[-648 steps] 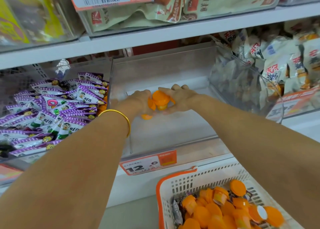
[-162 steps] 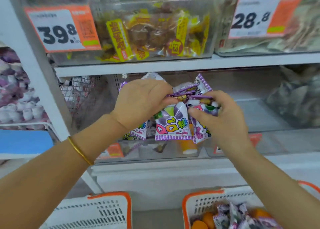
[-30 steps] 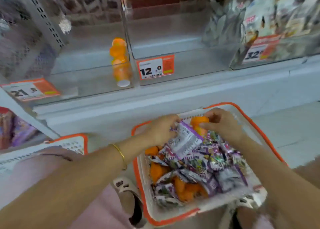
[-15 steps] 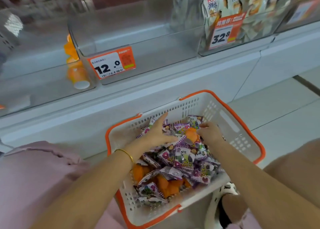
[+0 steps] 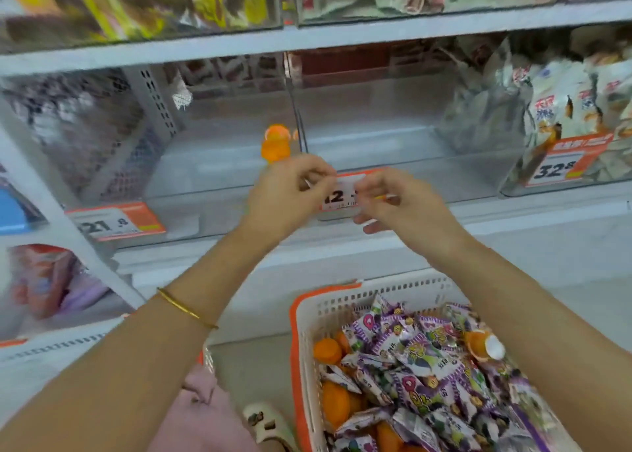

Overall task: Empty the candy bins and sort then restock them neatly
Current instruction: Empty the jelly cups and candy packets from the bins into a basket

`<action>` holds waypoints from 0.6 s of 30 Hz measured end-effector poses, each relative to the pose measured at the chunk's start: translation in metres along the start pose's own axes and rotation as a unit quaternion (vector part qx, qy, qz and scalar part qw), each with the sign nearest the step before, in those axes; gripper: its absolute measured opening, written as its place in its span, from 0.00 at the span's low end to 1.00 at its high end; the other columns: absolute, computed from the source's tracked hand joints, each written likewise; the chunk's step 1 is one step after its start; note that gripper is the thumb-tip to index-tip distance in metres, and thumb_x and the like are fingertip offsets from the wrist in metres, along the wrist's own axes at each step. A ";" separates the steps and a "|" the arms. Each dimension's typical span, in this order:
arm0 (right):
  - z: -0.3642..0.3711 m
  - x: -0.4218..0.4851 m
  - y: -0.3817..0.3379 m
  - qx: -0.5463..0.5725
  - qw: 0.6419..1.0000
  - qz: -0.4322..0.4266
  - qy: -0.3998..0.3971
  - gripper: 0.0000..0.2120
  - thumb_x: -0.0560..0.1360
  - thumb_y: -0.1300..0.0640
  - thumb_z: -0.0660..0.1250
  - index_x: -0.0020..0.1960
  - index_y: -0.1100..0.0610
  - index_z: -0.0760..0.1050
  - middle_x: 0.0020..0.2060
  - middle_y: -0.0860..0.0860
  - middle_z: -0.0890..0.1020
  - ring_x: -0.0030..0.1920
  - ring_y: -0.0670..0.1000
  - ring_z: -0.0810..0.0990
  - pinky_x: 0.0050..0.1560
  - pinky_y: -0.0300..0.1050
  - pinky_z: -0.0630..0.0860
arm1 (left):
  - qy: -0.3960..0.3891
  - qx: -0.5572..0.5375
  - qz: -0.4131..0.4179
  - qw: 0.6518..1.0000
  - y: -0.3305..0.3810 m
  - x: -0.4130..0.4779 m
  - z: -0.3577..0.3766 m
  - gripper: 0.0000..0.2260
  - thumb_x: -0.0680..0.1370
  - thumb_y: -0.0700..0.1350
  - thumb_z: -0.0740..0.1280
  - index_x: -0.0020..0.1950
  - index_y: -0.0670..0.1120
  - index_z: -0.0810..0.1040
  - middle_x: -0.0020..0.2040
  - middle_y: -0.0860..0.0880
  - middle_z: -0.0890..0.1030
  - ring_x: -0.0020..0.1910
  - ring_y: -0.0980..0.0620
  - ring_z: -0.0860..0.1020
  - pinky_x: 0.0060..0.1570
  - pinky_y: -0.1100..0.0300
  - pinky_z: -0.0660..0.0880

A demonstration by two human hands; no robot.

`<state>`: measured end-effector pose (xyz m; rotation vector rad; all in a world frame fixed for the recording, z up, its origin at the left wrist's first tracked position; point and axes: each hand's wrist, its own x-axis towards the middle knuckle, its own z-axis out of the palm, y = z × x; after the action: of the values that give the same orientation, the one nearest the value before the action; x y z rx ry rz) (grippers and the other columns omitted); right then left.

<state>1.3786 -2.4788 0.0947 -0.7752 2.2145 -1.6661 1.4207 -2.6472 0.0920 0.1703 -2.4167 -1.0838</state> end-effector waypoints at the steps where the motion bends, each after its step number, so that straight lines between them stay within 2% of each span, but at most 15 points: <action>1: 0.009 0.012 -0.016 -0.015 0.999 -0.029 -0.008 0.10 0.77 0.69 0.62 0.47 0.54 0.73 0.42 0.50 0.76 0.37 0.52 0.81 0.42 0.47 0.80 | 0.046 0.013 -0.010 0.999 -0.008 0.008 -0.015 0.05 0.75 0.41 0.68 0.46 0.50 0.81 0.36 0.58 0.78 0.34 0.58 0.77 0.40 0.60 0.75; 4: 0.034 0.052 -0.048 -0.080 0.993 -0.089 -0.015 0.12 0.74 0.71 0.62 0.46 0.54 0.73 0.40 0.48 0.76 0.39 0.55 0.81 0.42 0.46 0.79 | 0.122 0.022 -0.060 0.990 -0.044 0.030 -0.052 0.07 0.76 0.40 0.66 0.51 0.48 0.79 0.44 0.52 0.80 0.41 0.48 0.79 0.47 0.52 0.76; 7: 0.063 0.103 -0.062 -0.199 0.970 -0.135 -0.042 0.11 0.72 0.70 0.64 0.50 0.58 0.76 0.44 0.50 0.78 0.44 0.52 0.78 0.44 0.38 0.74 | 0.128 0.047 -0.107 0.985 -0.078 0.045 -0.072 0.11 0.77 0.38 0.65 0.59 0.44 0.77 0.57 0.46 0.78 0.46 0.49 0.76 0.52 0.53 0.74; 9: 0.088 0.138 -0.065 -0.332 0.929 -0.136 -0.087 0.12 0.73 0.66 0.65 0.57 0.62 0.76 0.53 0.56 0.79 0.52 0.53 0.77 0.50 0.40 0.70 | 0.141 0.057 -0.127 0.980 -0.094 0.047 -0.083 0.13 0.77 0.38 0.64 0.62 0.44 0.76 0.61 0.45 0.76 0.47 0.50 0.76 0.53 0.55 0.73; 11: 0.112 0.163 -0.064 -0.474 0.864 -0.086 -0.148 0.14 0.76 0.60 0.65 0.60 0.65 0.73 0.56 0.58 0.78 0.58 0.58 0.76 0.56 0.45 0.70 | 0.152 0.064 -0.141 0.976 -0.106 0.047 -0.092 0.14 0.78 0.37 0.63 0.63 0.43 0.75 0.62 0.44 0.74 0.47 0.51 0.75 0.53 0.59 0.72; 12: 0.122 0.169 -0.062 -0.543 0.819 -0.054 -0.176 0.14 0.77 0.56 0.64 0.57 0.65 0.73 0.52 0.58 0.78 0.56 0.58 0.76 0.57 0.47 0.71 | 0.154 0.058 -0.148 0.975 -0.111 0.046 -0.096 0.14 0.78 0.36 0.63 0.63 0.43 0.75 0.63 0.44 0.74 0.47 0.50 0.74 0.54 0.58 0.72; 14: 0.137 0.181 -0.052 -0.627 0.746 0.015 -0.224 0.16 0.77 0.48 0.64 0.47 0.62 0.70 0.43 0.54 0.74 0.46 0.56 0.76 0.54 0.50 0.71 | 0.155 0.028 -0.159 0.975 -0.119 0.046 -0.100 0.14 0.78 0.36 0.62 0.63 0.43 0.74 0.63 0.42 0.73 0.49 0.46 0.76 0.56 0.51 0.75; 15: 0.143 0.186 -0.046 -0.644 0.726 0.039 -0.240 0.17 0.77 0.46 0.65 0.48 0.61 0.70 0.44 0.53 0.74 0.46 0.55 0.75 0.53 0.48 0.72 | 0.153 0.019 -0.162 0.975 -0.122 0.047 -0.101 0.14 0.78 0.36 0.62 0.63 0.42 0.74 0.63 0.42 0.72 0.49 0.45 0.76 0.56 0.47 0.75; 17: 0.150 0.195 -0.033 -0.652 0.712 0.050 -0.256 0.23 0.75 0.43 0.67 0.59 0.61 0.71 0.55 0.54 0.77 0.55 0.57 0.76 0.55 0.46 0.74 | 0.146 0.012 -0.164 0.976 -0.125 0.048 -0.101 0.14 0.78 0.36 0.62 0.63 0.42 0.73 0.62 0.42 0.72 0.50 0.44 0.77 0.56 0.45 0.75; 18: 0.150 0.197 -0.031 -0.655 0.712 0.046 -0.249 0.27 0.74 0.43 0.67 0.65 0.60 0.69 0.60 0.56 0.76 0.59 0.58 0.75 0.55 0.45 0.73 | 0.143 0.010 -0.164 0.976 -0.125 0.049 -0.101 0.14 0.78 0.36 0.62 0.63 0.43 0.73 0.62 0.42 0.71 0.51 0.44 0.76 0.56 0.45 0.75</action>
<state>1.3010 -2.7160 0.0987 -1.1136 2.6028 0.4735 1.4160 -2.8146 0.0762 0.7046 -2.1854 -1.0877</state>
